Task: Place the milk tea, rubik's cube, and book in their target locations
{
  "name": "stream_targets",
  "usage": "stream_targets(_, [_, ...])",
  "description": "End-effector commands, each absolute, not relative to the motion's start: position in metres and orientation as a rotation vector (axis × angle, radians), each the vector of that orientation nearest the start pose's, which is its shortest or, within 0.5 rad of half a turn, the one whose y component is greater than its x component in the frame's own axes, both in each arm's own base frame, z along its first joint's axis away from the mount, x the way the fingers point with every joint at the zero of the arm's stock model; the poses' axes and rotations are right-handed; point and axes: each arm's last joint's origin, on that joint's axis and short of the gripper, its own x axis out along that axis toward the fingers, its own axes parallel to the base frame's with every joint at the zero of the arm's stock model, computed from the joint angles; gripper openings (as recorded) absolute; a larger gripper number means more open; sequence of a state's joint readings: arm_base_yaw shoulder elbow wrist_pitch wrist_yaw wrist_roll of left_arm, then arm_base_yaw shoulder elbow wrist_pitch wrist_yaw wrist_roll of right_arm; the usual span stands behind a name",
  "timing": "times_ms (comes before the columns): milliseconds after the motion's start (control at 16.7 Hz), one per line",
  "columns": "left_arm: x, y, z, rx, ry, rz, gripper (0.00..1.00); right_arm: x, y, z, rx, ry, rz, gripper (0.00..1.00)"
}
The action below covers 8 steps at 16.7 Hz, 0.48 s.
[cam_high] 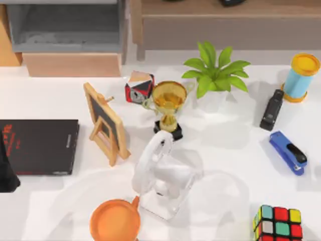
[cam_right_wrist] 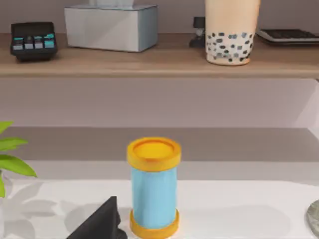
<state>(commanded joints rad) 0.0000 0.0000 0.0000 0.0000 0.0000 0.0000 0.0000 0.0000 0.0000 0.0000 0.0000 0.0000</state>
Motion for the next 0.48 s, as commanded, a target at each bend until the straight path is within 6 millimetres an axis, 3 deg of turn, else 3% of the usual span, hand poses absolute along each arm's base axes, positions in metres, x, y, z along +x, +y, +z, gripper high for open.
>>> stream_targets(240, [0.106,-0.001,0.160,0.000,0.000,0.000,1.00,0.106,-0.001,0.168,-0.001,-0.012,-0.001,1.00])
stream_targets(480, [0.106,-0.001,0.160,0.000,0.000,0.000,1.00,0.116,-0.003,0.206,-0.005,-0.054,-0.005,1.00])
